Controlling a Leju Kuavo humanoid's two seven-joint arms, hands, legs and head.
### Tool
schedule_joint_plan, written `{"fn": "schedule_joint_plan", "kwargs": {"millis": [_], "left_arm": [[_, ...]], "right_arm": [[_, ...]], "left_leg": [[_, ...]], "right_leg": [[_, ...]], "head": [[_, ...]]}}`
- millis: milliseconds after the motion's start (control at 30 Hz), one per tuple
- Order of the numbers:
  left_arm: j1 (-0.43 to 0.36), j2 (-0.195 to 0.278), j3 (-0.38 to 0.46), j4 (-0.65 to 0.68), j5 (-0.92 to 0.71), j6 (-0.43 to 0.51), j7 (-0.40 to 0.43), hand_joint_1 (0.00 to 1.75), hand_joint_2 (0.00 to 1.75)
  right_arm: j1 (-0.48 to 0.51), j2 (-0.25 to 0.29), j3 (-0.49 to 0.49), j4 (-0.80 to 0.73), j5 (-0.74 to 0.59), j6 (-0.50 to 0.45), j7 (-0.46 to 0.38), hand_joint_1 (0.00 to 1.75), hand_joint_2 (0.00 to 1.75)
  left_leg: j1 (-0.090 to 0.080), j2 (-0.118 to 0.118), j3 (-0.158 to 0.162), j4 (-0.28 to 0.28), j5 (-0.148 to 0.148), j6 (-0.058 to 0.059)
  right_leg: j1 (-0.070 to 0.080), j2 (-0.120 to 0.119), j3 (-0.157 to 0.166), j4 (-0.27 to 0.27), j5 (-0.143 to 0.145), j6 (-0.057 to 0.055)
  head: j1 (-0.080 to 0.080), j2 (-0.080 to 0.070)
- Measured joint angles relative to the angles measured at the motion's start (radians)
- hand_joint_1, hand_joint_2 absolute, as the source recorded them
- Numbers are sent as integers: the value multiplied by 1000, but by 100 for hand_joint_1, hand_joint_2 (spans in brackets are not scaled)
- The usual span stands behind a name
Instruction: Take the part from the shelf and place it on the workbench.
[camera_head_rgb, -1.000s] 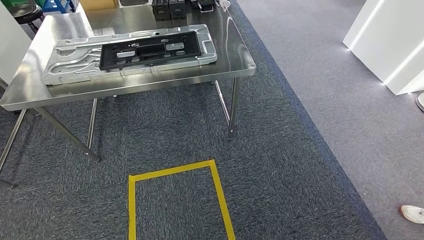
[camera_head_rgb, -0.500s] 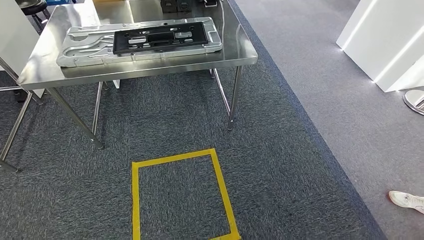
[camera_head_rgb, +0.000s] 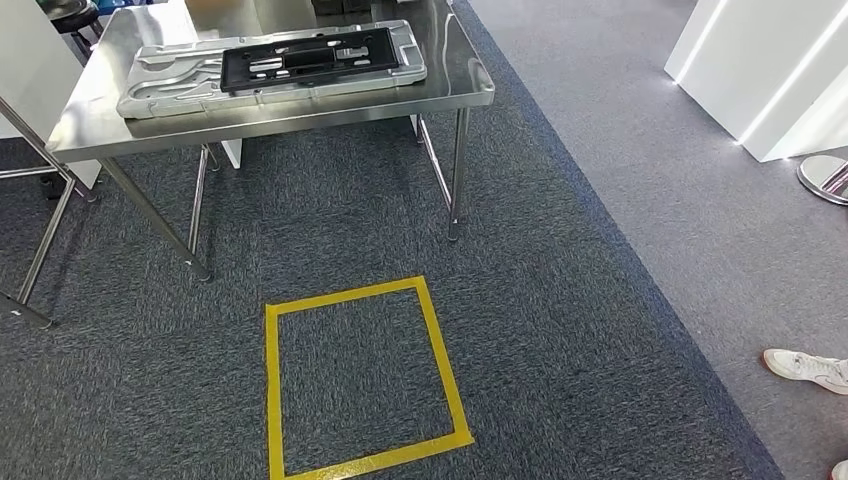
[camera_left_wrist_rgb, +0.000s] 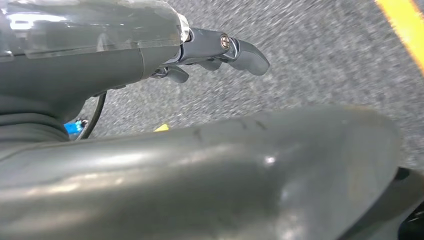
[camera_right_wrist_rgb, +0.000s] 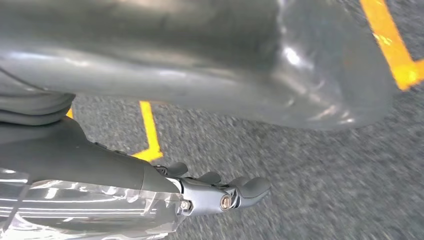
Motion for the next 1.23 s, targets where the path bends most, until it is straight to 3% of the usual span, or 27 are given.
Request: {"fn": "schedule_joint_plan", "kwargs": {"millis": [33, 100, 167, 200, 267, 333, 367, 433, 467, 500, 533, 600, 667, 733, 833, 900, 967, 1000, 1033, 1067, 1133, 1167, 1233], "left_arm": [[0, 0, 0, 0, 0, 0, 0, 0, 0], [-1, 0, -1, 0, 0, 0, 0, 0, 0], [-5, 0, -2, 0, 0, 0, -1, 0, 0], [-6, 0, -2, 0, 0, 1, 0, 0, 0], [-5, 0, -2, 0, 0, 5, 2, 0, 87], [-4, 0, -2, 0, 0, 11, 5, 0, 175], [-3, 0, -2, 0, -1, 17, 5, 0, 175], [-3, 0, -2, 0, -4, 35, 11, 0, 175], [-2, 0, -3, 0, -6, 43, 20, 0, 175], [0, 0, -3, 0, -7, 45, 31, 0, 175], [1, 0, -3, 0, -6, 41, 41, 0, 175], [0, 0, -3, 0, -5, 22, 58, 0, 87], [-1, -1, -14, -2, 3, 11, 66, 0, 0], [1, 0, -41, -8, 33, 6, 70, 0, 0], [8, 5, -89, -19, 105, -2, 72, 0, 0], [19, 10, -119, -22, 154, -8, 75, 0, 0], [35, 16, -152, -23, 206, -16, 77, 0, 0], [45, 20, -169, -23, 232, -19, 78, 0, 0], [56, 23, -186, -23, 257, -23, 79, 0, 0], [67, 26, -203, -23, 282, -25, 80, 0, 0], [87, 32, -237, -23, 332, -32, 82, 0, 0], [95, 34, -255, -23, 357, -35, 82, 0, 0], [104, 36, -281, -23, 393, -40, 83, 0, 0]], "right_arm": [[0, 0, 0, 0, 0, 0, 0, 0, 0], [0, 2, 0, 0, 0, 0, 0, 0, 0], [-1, 3, 0, 0, 0, 1, -1, 0, 0], [-1, 3, 0, 0, 0, 1, -2, 0, 0], [-1, 3, 0, 0, 3, 5, -4, 0, 0], [0, 3, 1, 0, 14, 13, -6, 0, 0], [1, 3, 3, 0, 30, 16, -6, 0, 0], [2, 4, 20, 1, 88, 23, -2, 0, 87], [3, 4, 36, 1, 127, 30, 3, 0, 131], [4, 6, 58, 2, 166, 42, 9, 0, 175], [4, 8, 82, 3, 201, 59, 14, 0, 175], [2, 16, 131, 3, 251, 97, 17, 0, 175], [1, 23, 171, 4, 260, 120, 18, 0, 87], [5, 28, 209, 4, 240, 127, 22, 0, 0], [15, 31, 261, 3, 192, 128, 32, 0, 0], [20, 31, 287, -1, 159, 128, 40, 0, 0], [24, 30, 312, -11, 125, 129, 47, 0, 0], [25, 29, 324, -17, 107, 131, 51, 0, 0], [26, 29, 335, -25, 90, 132, 54, 0, 0], [26, 29, 345, -33, 74, 133, 57, 0, 0], [25, 28, 367, -52, 42, 135, 63, 0, 0], [25, 27, 379, -62, 25, 136, 66, 0, 0], [25, 24, 396, -75, 0, 137, 68, 0, 0]], "left_leg": [[1, 0, 24, -6, 24, -2], [4, -1, 125, -118, 69, -1], [1, -2, 223, -257, 55, 7], [-1, -3, 244, -294, 40, 13], [-3, -2, 241, -311, 38, 29], [-2, 1, 231, -316, 56, 45], [0, 2, 223, -318, 66, 50], [-3, 4, 204, -317, 81, 56], [-4, 5, 195, -316, 87, 56], [-6, 5, 187, -314, 92, 56], [-7, 5, 180, -312, 96, 56], [-9, 5, 173, -308, 103, 53], [-13, 5, 168, -302, 106, 47], [-15, 6, 166, -301, 110, 38], [-13, 3, 158, -286, 99, 22], [-10, 0, 117, -195, 40, 13], [-4, -1, 55, -55, -26, 6], [-1, -1, 36, -12, -37, 3], [2, -1, 36, -8, -27, 0], [4, -1, 57, -46, 0, -2], [8, -1, 129, -187, 62, -2], [8, -2, 155, -242, 80, 2], [6, -5, 170, -281, 82, 11]], "right_leg": [[-1, 0, -19, 7, 10, 3], [-4, 0, -56, 26, 25, 11], [-3, 1, -81, 46, 33, 22], [-2, 1, -88, 51, 38, 28], [-3, 0, -93, 52, 49, 43], [-7, 3, -106, 77, 30, 55], [-9, 4, -123, 118, -2, 59], [-11, 6, -170, 245, -87, 66], [-11, 6, -187, 301, -116, 68], [-11, 6, -188, 328, -126, 69], [-10, 6, -170, 317, -118, 68], [-8, 6, -81, 190, -68, 58], [-2, 5, -7, 65, -36, 43], [4, 5, 7, 32, -33, 32], [-3, 2, 7, 19, -20, 13], [-6, -1, 4, 13, -12, 4], [-6, 0, -4, 16, -10, 1], [-5, 1, -6, 18, -10, 1], [-5, 1, -8, 20, -10, 2], [-6, 3, -8, 23, -11, 4], [-6, 5, -10, 34, -16, 14], [-5, 6, -13, 40, -19, 20], [-2, 6, -18, 47, -22, 30]], "head": [[0, 0], [0, 0], [0, 0], [0, 0], [0, 0], [0, 0], [0, 0], [0, 0], [0, 0], [0, 0], [0, 0], [0, 0], [0, 0], [0, 0], [0, 0], [0, 0], [0, 0], [0, 0], [0, 0], [0, 0], [0, 0], [0, 0], [0, 0]]}}
